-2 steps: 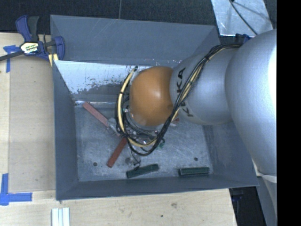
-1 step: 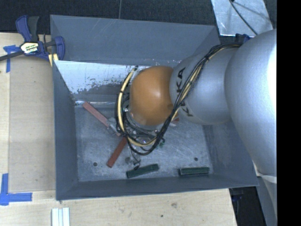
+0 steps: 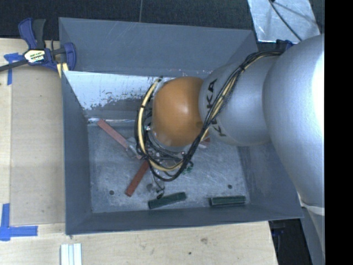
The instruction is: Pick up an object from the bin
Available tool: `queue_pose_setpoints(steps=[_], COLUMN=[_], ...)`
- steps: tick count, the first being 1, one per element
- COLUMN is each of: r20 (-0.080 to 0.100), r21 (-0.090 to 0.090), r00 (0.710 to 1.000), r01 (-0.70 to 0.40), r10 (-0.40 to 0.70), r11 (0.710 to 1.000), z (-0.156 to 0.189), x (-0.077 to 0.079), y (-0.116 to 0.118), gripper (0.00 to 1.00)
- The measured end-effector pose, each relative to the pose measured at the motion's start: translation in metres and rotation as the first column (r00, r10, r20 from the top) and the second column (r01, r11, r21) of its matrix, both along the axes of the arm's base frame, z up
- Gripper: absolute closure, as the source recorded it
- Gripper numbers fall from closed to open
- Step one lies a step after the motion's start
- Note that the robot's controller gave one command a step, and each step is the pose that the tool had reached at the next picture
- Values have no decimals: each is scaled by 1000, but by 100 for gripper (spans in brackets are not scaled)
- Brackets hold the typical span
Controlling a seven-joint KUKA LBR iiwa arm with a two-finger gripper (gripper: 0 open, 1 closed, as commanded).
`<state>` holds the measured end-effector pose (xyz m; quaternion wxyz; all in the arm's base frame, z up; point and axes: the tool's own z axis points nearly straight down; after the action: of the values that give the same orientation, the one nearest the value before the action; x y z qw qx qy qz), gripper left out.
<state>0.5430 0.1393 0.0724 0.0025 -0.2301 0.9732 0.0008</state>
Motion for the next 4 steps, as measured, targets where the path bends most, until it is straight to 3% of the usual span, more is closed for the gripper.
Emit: queue_pose_setpoints(steps=[1, 2, 4], r20=[2, 4, 2], r21=[1, 2, -1], r00=[1000, 1000, 1000], r01=[6, 5, 14], r10=[-6, -5, -14], r11=[1000, 1000, 1000], z=[0, 2, 42], x=[1, 2, 5], y=[0, 1, 0], gripper=[0, 100, 100])
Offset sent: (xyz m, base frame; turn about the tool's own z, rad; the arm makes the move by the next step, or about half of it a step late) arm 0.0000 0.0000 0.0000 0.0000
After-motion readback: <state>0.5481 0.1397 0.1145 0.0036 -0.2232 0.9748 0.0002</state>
